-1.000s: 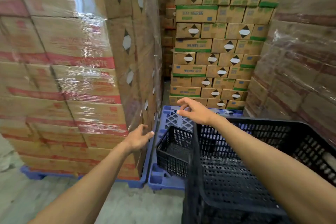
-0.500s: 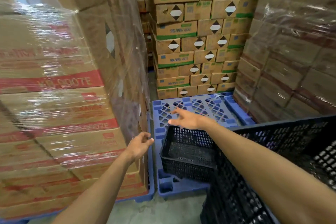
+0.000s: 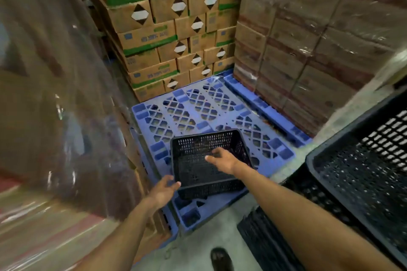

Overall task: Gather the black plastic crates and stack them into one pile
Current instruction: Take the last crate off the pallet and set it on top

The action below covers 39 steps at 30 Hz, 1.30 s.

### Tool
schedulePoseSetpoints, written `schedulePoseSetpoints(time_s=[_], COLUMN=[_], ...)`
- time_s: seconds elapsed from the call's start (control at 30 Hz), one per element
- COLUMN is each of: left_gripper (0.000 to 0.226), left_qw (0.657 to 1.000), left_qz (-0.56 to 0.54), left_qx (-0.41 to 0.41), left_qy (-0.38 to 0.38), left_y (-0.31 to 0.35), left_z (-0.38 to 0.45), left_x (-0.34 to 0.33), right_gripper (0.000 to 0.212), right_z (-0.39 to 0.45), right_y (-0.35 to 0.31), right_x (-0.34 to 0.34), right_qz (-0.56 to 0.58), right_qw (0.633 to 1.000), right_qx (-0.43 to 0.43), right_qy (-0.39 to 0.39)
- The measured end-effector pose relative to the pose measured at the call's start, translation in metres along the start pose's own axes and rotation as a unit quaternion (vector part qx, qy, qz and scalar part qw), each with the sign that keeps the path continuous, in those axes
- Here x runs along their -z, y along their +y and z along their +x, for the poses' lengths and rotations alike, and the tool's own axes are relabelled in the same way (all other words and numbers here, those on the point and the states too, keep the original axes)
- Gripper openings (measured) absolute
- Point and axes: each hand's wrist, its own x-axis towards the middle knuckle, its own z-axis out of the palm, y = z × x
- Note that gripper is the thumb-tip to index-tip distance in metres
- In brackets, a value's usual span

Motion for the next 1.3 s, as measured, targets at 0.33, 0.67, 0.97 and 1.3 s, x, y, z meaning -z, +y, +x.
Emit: schedulePoseSetpoints(time_s=[0.33,0.67,0.97,1.3], left_gripper=[0.054,0.066,0.044,0.048], left_qw=[0.988,0.977,0.926,0.910], left_qz=[-0.029,-0.057,-0.209,-0.315], left_qx=[0.140,0.185,0.304,0.260], left_qy=[0.051,0.090,0.079,0.071], left_y=[-0.050,-0.120,-0.161,-0.135], left_z=[0.200,0.334,0.390,0.378], left_x=[-0.037,-0.079,-0.105,-0.103], right_gripper=[0.070,0.067,0.050,0.047], right_z=[0.176,0.290,0.340,0.332], right_y=[0.132,0.257,0.321,0.294], right_x=[-0.016,-0.031,-0.049,-0.025], right_qz=[0.185,0.333,0.492,0.548], right_qw=[0.954,0.846,0.758,0.712], right_qx=[-0.201,-0.395,-0.388,-0.390], right_qy=[0.125,0.128,0.182,0.202])
